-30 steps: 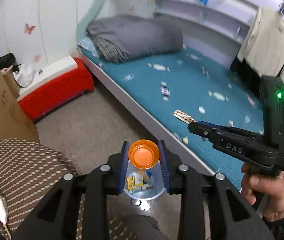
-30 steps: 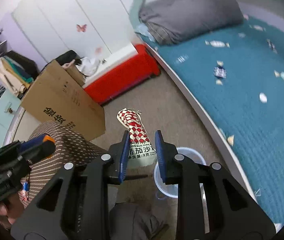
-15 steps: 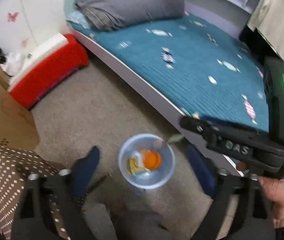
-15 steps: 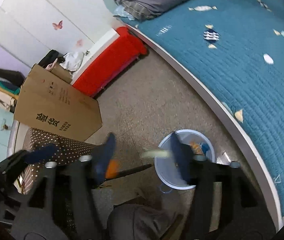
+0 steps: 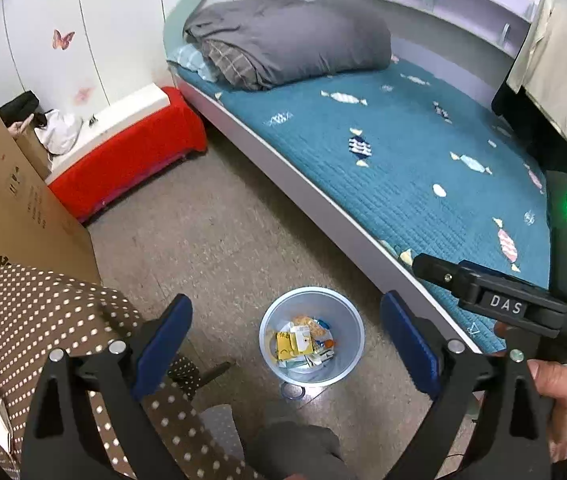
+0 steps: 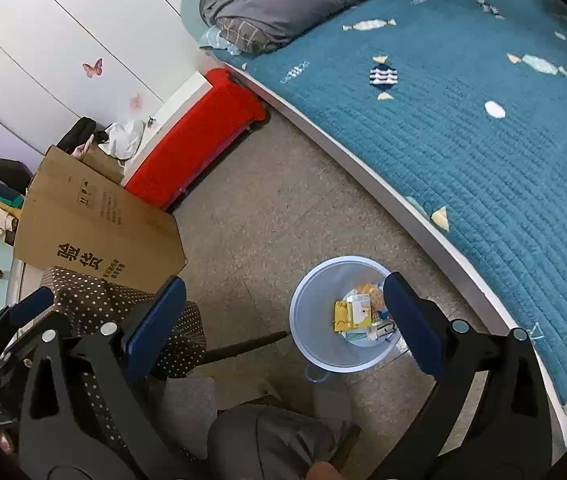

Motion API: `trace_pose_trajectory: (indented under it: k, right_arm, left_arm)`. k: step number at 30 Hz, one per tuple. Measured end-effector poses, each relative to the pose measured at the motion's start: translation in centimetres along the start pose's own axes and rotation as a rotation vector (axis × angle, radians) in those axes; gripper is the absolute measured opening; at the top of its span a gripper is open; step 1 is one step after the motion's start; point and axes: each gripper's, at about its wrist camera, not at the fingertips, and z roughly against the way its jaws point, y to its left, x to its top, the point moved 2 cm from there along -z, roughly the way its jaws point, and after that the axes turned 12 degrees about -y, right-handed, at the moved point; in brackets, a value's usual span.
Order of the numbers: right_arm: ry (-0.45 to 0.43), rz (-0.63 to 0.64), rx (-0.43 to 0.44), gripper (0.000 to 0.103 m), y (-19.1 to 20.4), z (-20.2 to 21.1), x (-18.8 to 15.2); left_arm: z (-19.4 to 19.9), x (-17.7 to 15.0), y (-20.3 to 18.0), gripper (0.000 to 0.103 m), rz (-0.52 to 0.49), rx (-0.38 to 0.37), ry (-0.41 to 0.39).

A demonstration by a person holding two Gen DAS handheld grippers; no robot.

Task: Collect trash
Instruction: 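Move both tools back over the table toward the remaining trash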

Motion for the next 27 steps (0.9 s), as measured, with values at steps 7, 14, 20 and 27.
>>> trace_pose_trajectory:
  k: [7, 14, 20, 27]
  right_arm:
    - [-0.045, 0.045, 0.014, 0.097, 2.4, 3.1, 0.5]
    - [-0.086, 0.110, 0.037, 0.097, 6.0, 6.0, 0.5]
    - [-0.120, 0.168, 0.072, 0.097, 9.9, 8.4, 0.3]
    - [-0.140, 0.272, 0.131, 0.097, 15.3, 10.8, -1.2]
  left_arm:
    - [3.9, 0.2, 0.4, 0.094, 0.009, 0.003, -0.067]
    - [8.7, 0.0, 1.9, 0.094, 0.025, 0.021, -0.144]
    - [12.8, -0.7, 3.8, 0.094, 0.044, 0.053, -0.209]
    - [17.5, -2.7, 6.9, 0.095, 0.073, 0.100, -0.270]
